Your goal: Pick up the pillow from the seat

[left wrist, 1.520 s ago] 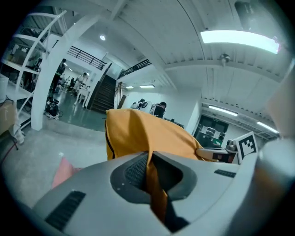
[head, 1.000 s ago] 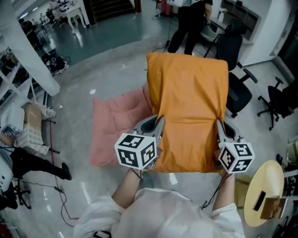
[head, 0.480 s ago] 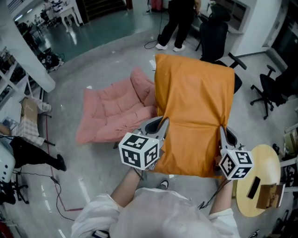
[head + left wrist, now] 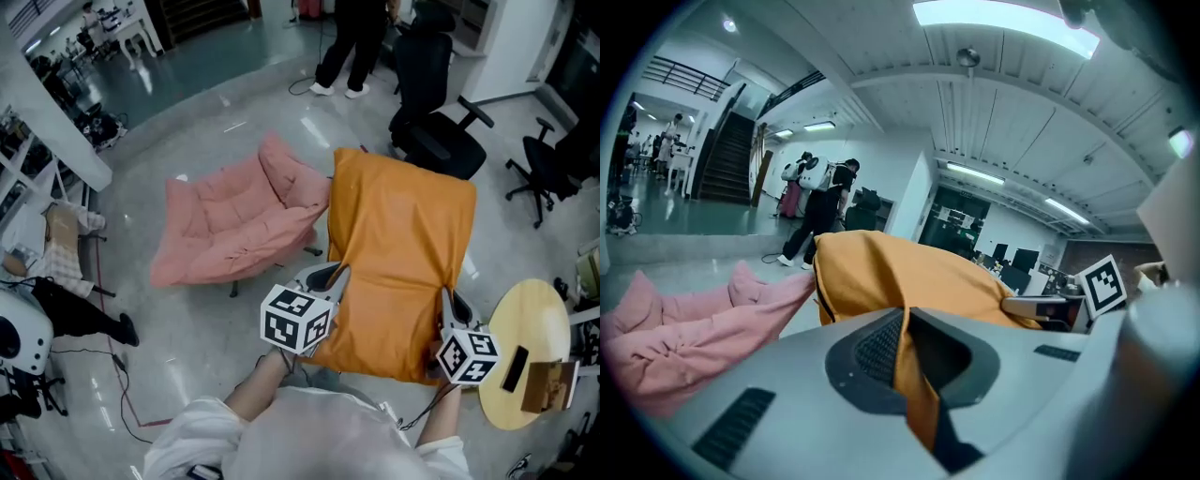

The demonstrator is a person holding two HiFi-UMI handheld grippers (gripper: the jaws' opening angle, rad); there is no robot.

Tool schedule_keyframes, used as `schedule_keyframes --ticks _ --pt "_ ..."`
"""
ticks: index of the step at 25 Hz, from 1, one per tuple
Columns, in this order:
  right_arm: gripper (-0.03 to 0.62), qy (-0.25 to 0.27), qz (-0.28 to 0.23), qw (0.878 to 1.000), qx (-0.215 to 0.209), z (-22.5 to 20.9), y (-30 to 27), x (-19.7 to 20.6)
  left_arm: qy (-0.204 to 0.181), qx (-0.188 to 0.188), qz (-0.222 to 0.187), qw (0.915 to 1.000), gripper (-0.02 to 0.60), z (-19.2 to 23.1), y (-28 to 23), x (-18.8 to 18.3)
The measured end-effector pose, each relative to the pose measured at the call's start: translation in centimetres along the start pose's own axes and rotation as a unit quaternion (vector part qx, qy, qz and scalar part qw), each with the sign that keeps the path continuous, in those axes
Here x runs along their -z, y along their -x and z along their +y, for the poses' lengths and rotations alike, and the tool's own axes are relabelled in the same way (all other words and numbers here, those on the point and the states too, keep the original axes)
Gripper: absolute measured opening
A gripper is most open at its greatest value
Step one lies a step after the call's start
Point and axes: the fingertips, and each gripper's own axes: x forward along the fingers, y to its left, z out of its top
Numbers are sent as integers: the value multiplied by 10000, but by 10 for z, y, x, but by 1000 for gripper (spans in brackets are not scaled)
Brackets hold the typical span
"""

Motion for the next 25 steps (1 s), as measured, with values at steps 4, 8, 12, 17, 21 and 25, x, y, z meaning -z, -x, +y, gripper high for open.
schedule_keyframes --ticks 4,8,12,17,21,25 --pt "35 -57 116 9998 137 -8 5 13 -3 48 134 9999 15 -5 -7 10" --pt "34 0 106 9997 239 -13 7 13 -47 93 147 9998 15 -9 -12 10" --pt "34 -22 40 9996 276 -17 10 12 -145 133 127 9997 17 -13 -16 7" --pt "32 -23 36 9993 360 -21 16 13 -161 202 159 9995 17 -19 -20 8" --pt "32 -37 35 9992 396 -23 19 16 -195 233 187 9994 17 -22 -21 9" --pt "32 -27 26 9992 402 -22 21 17 -202 239 186 9993 17 -22 -19 11"
